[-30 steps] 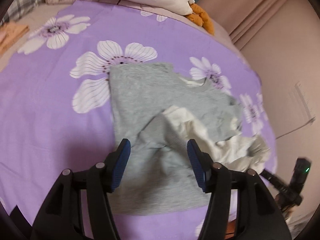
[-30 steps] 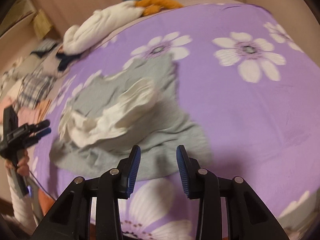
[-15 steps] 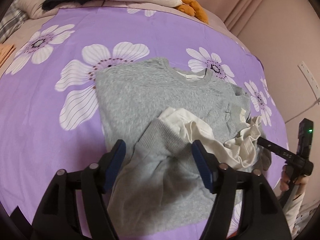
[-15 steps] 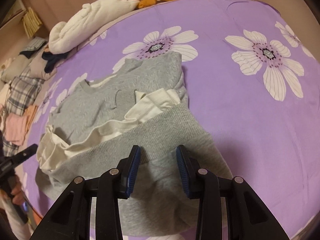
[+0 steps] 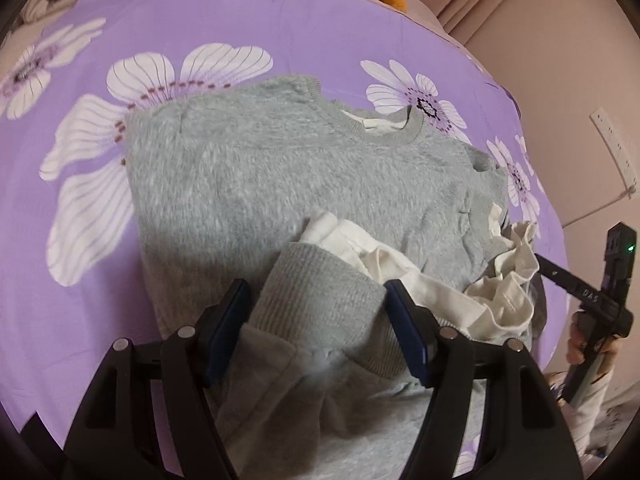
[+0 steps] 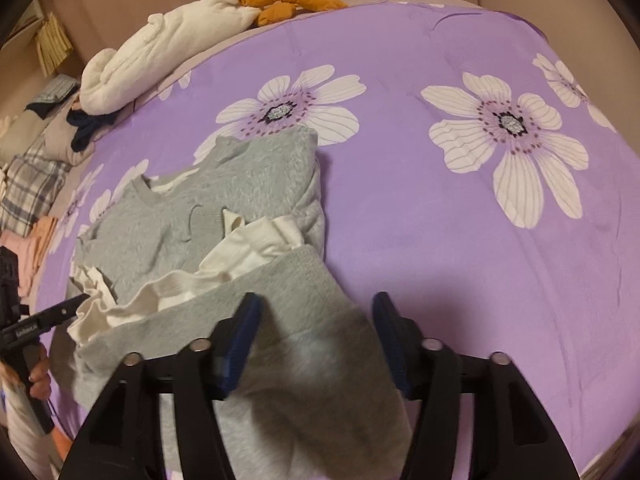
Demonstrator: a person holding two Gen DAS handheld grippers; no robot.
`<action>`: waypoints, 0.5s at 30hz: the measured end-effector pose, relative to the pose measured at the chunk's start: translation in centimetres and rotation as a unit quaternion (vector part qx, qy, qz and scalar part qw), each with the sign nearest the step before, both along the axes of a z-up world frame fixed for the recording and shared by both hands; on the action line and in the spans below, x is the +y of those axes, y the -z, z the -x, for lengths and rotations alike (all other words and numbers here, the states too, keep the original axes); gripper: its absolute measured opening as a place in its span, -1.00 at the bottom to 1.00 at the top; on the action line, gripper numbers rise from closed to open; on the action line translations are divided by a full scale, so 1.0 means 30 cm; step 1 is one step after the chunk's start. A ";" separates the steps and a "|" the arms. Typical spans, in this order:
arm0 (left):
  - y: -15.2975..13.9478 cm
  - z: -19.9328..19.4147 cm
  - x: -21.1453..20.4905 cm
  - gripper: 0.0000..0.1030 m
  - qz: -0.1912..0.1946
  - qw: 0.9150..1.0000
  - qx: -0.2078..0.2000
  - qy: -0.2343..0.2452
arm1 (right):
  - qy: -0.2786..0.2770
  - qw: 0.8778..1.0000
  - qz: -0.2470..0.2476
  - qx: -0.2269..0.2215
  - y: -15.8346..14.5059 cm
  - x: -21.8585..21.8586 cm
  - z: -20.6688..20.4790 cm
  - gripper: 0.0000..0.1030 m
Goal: Fold small clothes
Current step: 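Grasp the grey ribbed sleeve cuff with both tools, then lift and carry the cuff across the shirt with both tools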
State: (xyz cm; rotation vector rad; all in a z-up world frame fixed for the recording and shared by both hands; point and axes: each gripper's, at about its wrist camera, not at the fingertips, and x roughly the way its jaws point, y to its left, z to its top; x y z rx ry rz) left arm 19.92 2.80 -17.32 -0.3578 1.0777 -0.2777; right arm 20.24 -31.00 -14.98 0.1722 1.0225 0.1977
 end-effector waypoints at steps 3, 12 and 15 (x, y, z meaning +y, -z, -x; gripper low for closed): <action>-0.005 0.003 -0.013 0.09 -0.003 1.000 -0.005 0.000 | -0.008 1.000 -0.009 0.011 0.026 0.002 -0.031 0.18; -0.074 0.089 -0.027 -0.56 -0.023 0.998 -0.048 -0.038 | -0.016 0.998 -0.053 0.009 0.033 0.003 -0.008 -0.58; -0.124 0.140 -0.013 -0.58 -0.017 0.996 -0.064 -0.055 | -0.010 0.998 -0.060 -0.009 -0.014 -0.012 0.036 -0.62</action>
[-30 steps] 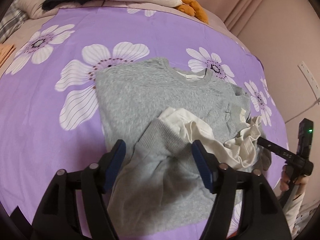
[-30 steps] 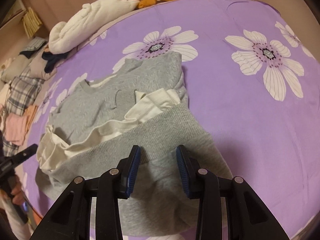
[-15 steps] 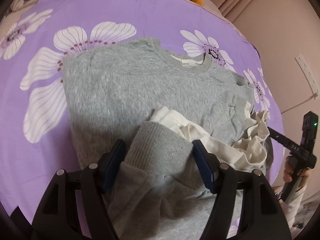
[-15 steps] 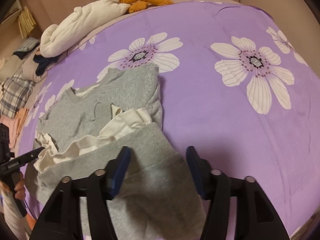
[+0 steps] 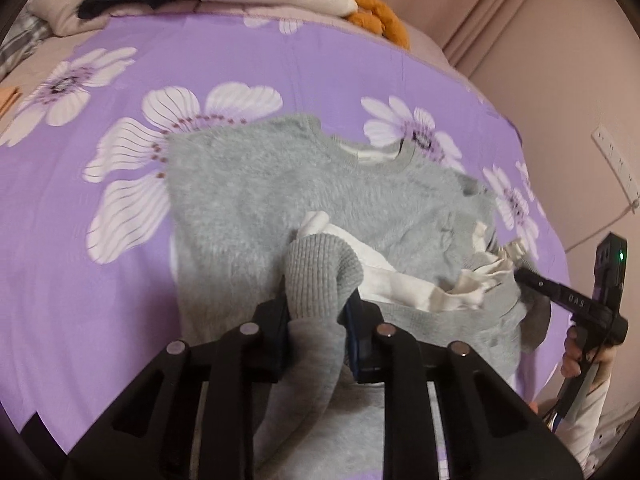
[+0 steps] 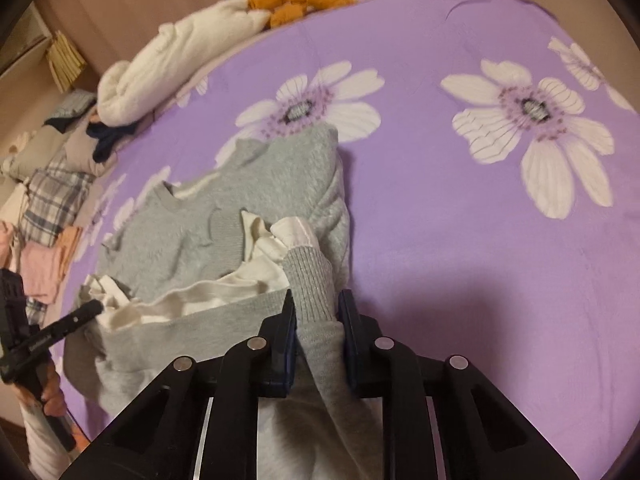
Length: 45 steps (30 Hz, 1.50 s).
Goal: Fold small clothes
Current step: 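Lift and carry the cuff across the shirt with both tools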
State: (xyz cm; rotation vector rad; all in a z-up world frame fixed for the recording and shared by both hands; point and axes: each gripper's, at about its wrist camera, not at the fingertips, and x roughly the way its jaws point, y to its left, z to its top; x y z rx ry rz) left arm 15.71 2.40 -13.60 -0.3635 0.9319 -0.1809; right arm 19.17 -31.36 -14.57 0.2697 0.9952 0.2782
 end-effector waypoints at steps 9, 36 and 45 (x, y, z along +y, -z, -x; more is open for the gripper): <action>-0.143 0.175 0.054 -0.59 0.052 0.996 -0.060 -0.036 | 0.022 0.996 -0.036 -0.083 -0.199 -0.049 0.174 -0.64; -0.370 0.224 0.123 -0.59 0.026 0.982 -0.174 -0.065 | 0.015 0.981 -0.056 -0.186 -0.424 0.021 0.136 -0.64; -0.378 0.044 0.155 -0.58 0.012 0.984 -0.165 -0.069 | 0.018 0.982 -0.034 -0.183 -0.442 0.080 -0.056 -0.64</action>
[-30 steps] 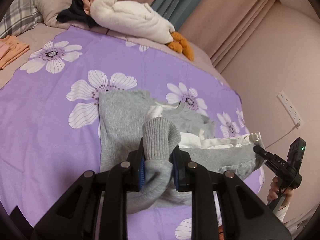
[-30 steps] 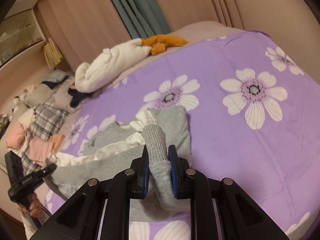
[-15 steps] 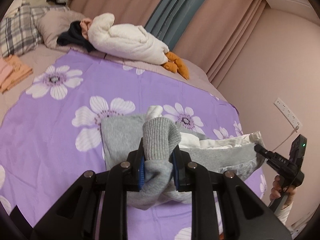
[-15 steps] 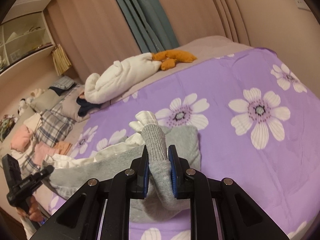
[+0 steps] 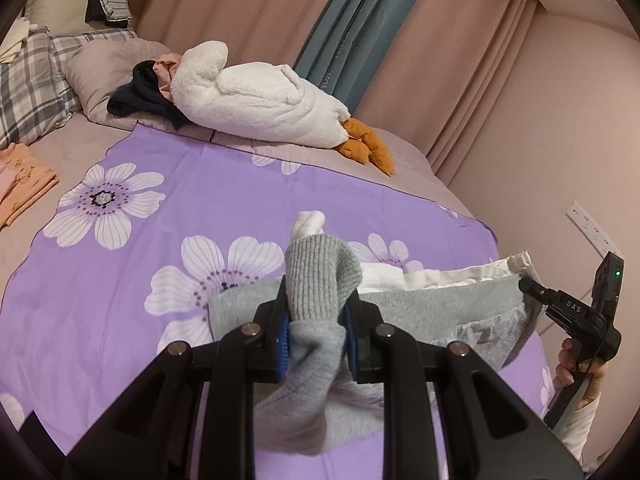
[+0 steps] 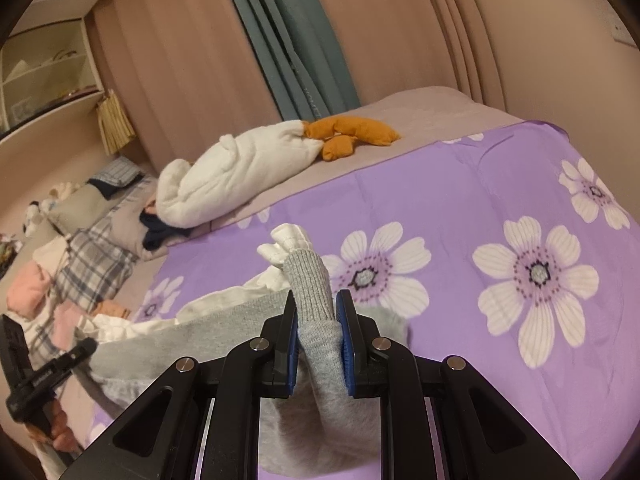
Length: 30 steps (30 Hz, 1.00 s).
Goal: Fold small clothes
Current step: 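Lift and carry the cuff across the shirt with both tools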
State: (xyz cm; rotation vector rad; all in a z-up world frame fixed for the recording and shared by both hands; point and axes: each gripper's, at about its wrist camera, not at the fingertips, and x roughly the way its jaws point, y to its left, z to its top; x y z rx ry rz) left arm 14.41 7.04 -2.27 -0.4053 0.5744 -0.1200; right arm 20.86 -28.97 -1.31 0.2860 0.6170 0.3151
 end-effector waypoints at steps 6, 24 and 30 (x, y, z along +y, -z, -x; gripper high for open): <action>0.039 -0.145 0.009 -0.58 -0.009 1.000 0.025 -0.002 | 0.011 1.000 0.017 0.019 0.035 0.037 -0.142 -0.65; 0.298 -0.487 0.027 -0.57 -0.059 0.989 0.132 -0.016 | 0.032 0.989 0.068 0.130 0.299 0.117 -0.484 -0.66; 0.371 -0.535 0.037 -0.55 -0.061 0.984 0.164 -0.021 | 0.044 0.982 0.087 0.161 0.393 0.121 -0.529 -0.66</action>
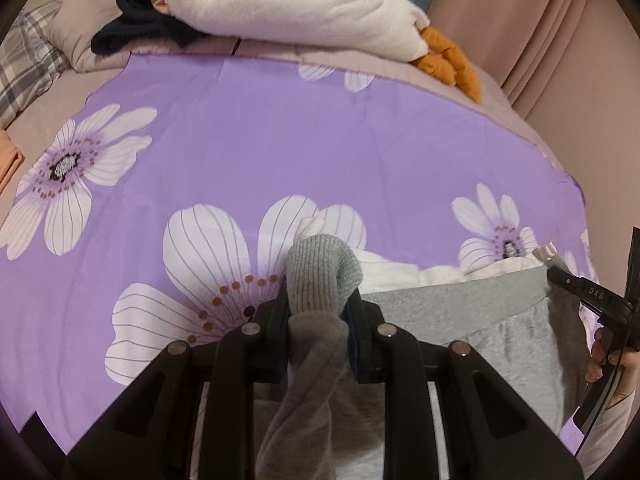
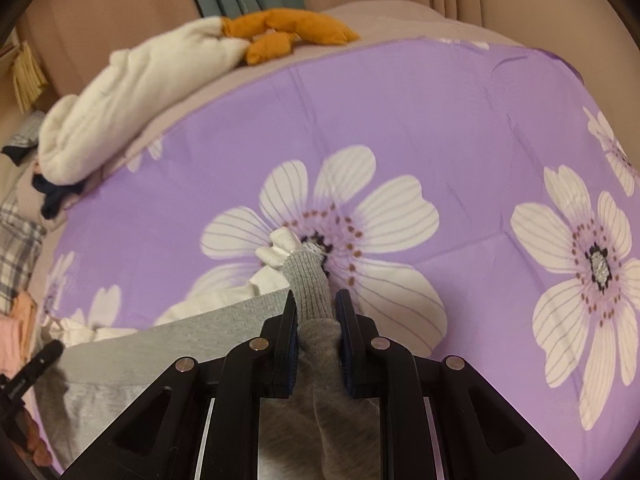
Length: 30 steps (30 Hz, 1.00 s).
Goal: Fold small clothes
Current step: 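Lift and carry the cuff across the shirt with both tools, then lay the sleeve down on the shirt and open both tools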
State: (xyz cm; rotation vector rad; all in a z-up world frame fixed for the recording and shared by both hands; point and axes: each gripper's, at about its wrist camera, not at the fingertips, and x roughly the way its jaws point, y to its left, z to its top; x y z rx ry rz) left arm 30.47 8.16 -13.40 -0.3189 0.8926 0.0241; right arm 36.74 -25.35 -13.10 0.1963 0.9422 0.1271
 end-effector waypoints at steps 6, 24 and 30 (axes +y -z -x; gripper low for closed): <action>0.083 -0.033 0.017 -0.52 -0.007 0.999 0.035 -0.008 | 0.003 1.000 0.006 0.022 0.061 -0.011 -0.023 -0.68; 0.156 -0.051 0.059 -0.20 0.025 0.998 0.045 -0.029 | 0.012 0.999 0.022 0.045 0.137 -0.019 -0.056 -0.68; 0.082 0.012 0.100 0.18 0.049 0.997 0.030 -0.051 | 0.027 0.999 0.001 0.040 0.086 -0.075 -0.033 0.36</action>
